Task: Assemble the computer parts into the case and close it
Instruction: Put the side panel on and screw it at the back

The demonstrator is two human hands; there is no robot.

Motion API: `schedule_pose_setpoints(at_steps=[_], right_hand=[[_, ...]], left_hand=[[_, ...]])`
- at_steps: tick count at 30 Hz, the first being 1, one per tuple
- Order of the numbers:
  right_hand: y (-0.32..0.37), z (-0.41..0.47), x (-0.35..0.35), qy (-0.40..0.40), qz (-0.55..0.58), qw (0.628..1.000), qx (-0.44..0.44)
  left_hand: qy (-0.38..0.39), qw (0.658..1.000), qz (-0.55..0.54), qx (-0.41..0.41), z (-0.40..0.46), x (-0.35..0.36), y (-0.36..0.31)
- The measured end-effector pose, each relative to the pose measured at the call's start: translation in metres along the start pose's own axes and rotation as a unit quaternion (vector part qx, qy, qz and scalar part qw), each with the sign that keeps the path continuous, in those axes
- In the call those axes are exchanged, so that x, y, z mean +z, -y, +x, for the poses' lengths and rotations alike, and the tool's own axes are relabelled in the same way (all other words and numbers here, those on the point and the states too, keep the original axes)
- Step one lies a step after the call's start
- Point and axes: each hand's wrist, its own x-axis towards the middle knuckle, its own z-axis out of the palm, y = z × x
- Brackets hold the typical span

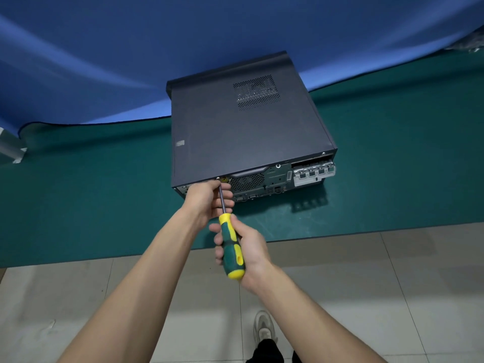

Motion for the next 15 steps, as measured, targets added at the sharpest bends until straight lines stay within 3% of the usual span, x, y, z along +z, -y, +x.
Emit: schedule_pose_setpoints(at_steps=[3, 6, 11, 13, 15], right_hand=[[0.000, 0.001, -0.006, 0.038, 0.032, 0.999, 0.023], [0.003, 0.000, -0.008, 0.027, -0.013, 0.999, 0.032], [-0.002, 0.002, -0.004, -0.120, -0.172, 0.974, -0.082], [-0.007, 0.005, -0.001, -0.137, -0.142, 0.975, -0.106], [-0.008, 0.005, 0.002, -0.073, -0.020, 0.995, -0.059]], left_hand=[[0.029, 0.997, 0.075, 0.004, -0.001, -0.009, -0.004], [0.024, 0.997, 0.075, 0.000, 0.000, -0.012, -0.009], [-0.023, 0.997, 0.072, 0.018, 0.005, -0.013, -0.006], [-0.020, 0.997, 0.071, 0.027, 0.006, -0.015, -0.003], [0.025, 0.998, 0.064, 0.009, 0.003, -0.017, -0.002]])
